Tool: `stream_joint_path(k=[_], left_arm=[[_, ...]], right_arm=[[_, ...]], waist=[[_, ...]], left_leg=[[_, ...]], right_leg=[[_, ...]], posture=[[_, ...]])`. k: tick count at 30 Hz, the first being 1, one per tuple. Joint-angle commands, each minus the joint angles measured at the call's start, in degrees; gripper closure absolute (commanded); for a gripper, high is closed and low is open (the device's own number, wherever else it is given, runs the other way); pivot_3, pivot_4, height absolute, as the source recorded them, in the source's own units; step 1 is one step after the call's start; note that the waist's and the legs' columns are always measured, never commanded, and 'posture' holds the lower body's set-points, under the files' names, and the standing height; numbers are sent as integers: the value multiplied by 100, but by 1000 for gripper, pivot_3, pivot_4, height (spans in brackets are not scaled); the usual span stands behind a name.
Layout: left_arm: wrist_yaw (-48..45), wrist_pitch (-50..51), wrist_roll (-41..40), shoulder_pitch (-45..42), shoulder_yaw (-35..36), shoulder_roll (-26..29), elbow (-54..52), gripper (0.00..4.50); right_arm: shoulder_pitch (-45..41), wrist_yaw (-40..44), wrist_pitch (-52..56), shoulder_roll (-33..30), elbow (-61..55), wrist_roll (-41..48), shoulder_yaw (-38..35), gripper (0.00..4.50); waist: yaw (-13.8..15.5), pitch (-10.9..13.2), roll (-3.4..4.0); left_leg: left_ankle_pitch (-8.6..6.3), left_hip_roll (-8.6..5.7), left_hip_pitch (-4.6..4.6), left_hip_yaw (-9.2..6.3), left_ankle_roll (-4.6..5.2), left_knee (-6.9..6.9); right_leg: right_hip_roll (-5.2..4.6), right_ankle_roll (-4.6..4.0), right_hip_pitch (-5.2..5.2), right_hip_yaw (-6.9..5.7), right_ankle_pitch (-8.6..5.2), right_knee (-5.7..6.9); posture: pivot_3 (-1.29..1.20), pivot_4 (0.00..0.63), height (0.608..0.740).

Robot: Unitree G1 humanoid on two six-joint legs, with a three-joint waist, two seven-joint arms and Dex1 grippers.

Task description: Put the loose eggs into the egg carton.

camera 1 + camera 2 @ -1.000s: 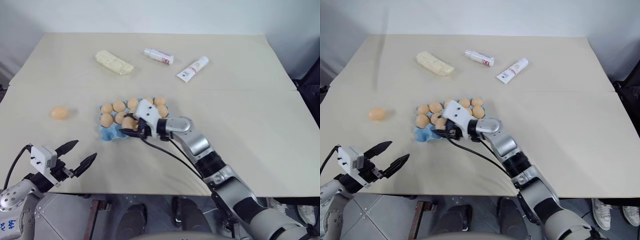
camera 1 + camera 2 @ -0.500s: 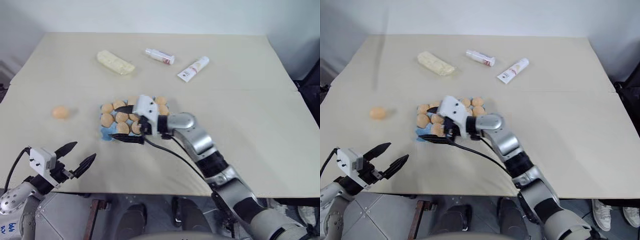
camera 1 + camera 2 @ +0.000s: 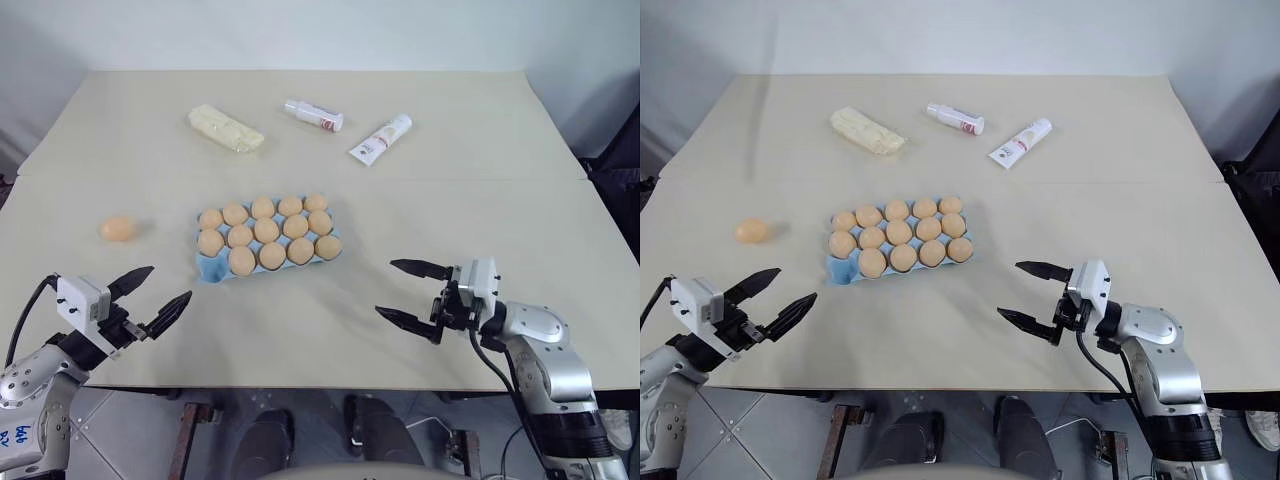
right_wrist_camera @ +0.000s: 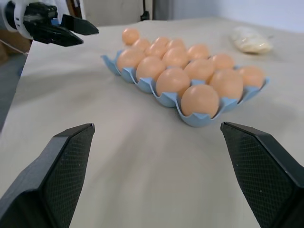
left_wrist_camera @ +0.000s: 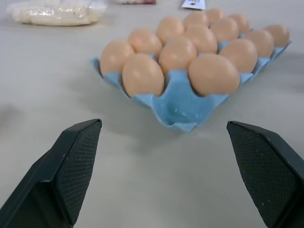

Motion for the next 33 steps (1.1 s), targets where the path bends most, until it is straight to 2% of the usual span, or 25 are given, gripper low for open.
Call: stream_joint_path(k=[1, 7, 11, 13, 16, 22, 27, 33], left_arm=[[548, 139, -310, -78, 524, -229, 145, 0], [1958, -39, -481, -121, 1473, -1005, 290, 0], [2182, -28, -442, -126, 1464, -1124, 274, 0], [2355, -74, -346, -376, 1433, -1042, 413, 0], [2381, 67, -52, -1003, 1095, -634, 905, 0], [2455, -4, 775, -2751, 295, 101, 2785, 0], [2178, -313, 1158, -3850, -209, 314, 4205, 0], [2062, -765, 1533, -4491, -547, 480, 5482, 0]], right_arm=[[-53, -258, -209, 109, -335, 130, -94, 38], [-128, -525, -190, 223, -547, 144, 13, 38], [-151, -568, -158, 202, -570, 180, 62, 38], [-174, -532, -143, 147, -556, 192, 89, 38], [-270, -531, -94, 83, -515, 216, 85, 38], [-437, -579, 12, 65, -488, 213, 153, 38], [-524, -635, 64, 137, -510, 195, 261, 38], [-498, -744, 85, 207, -563, 219, 362, 38]], waist=[[6, 0, 0], [33, 0, -4], [120, -2, -9], [172, -2, -11], [290, -2, -12], [305, -5, -17], [222, -6, -18], [143, -6, -19]], left_leg=[[0, 0, 2, 0, 0, 2], [-1, -2, -1, -3, -1, 5], [-4, -2, -5, -4, -3, 4], [-4, -2, -5, -4, -3, 7], [-1, -3, -4, -11, -3, 17], [9, -15, -7, -16, -3, 22], [6, -19, -53, -10, -5, 20], [15, -18, -64, -6, -26, 13]], right_leg=[[-1, 0, 4, 0, 0, 1], [-3, 2, 5, -1, 1, -7], [-2, 4, 4, -3, 1, -16], [-2, 4, 4, -3, 1, -15], [-2, 3, 9, -11, 2, -8], [-6, 6, 9, -15, 8, -5], [-7, 17, -34, -11, 12, -10], [-5, 19, -45, -11, 10, -14]], posture=[[0, 150, 740], [0, 150, 740], [0, 150, 740], [0, 150, 740], [0, 150, 740], [0, 150, 740], [0, 150, 740], [0, 150, 740]])
